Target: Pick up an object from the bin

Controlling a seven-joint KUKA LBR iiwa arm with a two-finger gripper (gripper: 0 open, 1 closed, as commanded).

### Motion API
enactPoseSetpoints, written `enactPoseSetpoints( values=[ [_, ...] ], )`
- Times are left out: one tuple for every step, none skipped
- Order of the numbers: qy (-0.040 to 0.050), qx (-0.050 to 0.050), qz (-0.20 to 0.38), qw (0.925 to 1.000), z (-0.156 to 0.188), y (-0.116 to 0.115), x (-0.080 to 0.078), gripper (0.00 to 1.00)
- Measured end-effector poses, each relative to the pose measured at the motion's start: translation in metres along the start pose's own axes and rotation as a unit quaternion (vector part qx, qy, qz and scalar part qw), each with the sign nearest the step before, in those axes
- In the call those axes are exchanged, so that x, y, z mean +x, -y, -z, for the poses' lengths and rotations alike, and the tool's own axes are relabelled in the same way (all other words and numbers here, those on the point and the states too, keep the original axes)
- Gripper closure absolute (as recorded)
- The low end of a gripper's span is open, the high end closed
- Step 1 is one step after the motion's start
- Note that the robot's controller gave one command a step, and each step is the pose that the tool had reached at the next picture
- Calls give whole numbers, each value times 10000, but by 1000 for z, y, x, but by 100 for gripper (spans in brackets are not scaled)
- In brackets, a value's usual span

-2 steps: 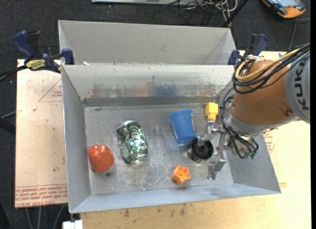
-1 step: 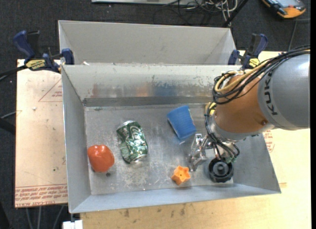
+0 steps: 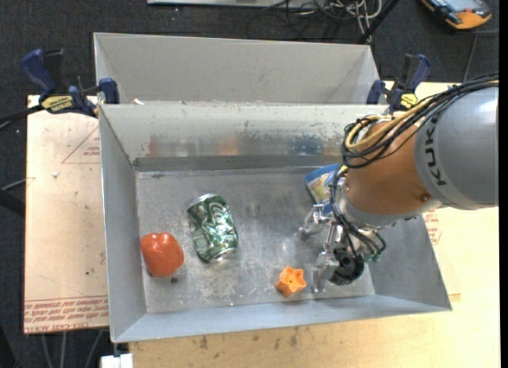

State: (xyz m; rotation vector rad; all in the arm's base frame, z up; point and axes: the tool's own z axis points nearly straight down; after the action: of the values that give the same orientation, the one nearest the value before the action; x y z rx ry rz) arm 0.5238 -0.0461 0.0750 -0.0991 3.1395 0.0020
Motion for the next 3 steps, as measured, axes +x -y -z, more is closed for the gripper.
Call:
enactPoseSetpoints(
  values=[
    [-1,2,-1,10000,1,0,0,100],
    [3,2,-1,10000,0,0,0,0],
    [4,2,-1,10000,0,0,0,0]
  ],
)
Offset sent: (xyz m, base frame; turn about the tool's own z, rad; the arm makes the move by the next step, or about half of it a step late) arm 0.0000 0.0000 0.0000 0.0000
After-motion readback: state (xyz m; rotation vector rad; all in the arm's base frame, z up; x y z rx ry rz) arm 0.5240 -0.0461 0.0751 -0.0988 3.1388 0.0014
